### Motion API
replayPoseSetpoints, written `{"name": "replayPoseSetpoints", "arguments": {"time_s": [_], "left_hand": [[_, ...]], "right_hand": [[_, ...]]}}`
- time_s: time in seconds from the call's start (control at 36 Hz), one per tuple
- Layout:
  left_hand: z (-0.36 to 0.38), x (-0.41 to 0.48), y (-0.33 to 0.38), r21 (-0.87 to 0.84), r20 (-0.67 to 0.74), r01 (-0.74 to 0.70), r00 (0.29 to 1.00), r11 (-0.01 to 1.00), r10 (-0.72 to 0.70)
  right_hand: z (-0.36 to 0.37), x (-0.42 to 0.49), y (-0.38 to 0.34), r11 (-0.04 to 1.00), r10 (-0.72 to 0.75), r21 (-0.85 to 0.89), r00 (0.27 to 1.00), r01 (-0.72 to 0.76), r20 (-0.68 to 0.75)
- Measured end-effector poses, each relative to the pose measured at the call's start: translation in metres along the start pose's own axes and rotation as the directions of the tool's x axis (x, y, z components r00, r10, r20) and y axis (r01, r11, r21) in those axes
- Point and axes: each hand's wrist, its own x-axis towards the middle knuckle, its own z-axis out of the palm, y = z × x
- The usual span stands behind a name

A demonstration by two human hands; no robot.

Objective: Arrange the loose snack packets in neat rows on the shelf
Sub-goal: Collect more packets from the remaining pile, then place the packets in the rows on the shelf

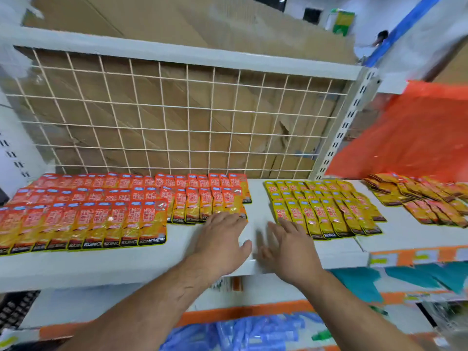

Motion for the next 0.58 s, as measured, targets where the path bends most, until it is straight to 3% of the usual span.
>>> {"name": "replayPoseSetpoints", "arguments": {"time_s": [0.28, 0.58], "left_hand": [[0.041, 0.018, 0.159, -0.036, -0.041, -0.048, 0.998, 0.998, 0.047], [0.085, 0.057, 0.301, -0.053, 0.113, -0.18, 0.976, 0.982, 0.185]], "right_hand": [[-0.054, -0.074, 0.152, 0.997, 0.083, -0.007, 0.996, -0.083, 0.018], [-0.097, -0.13, 0.289, 0.974, 0.225, -0.043, 0.972, -0.222, 0.074]]}}
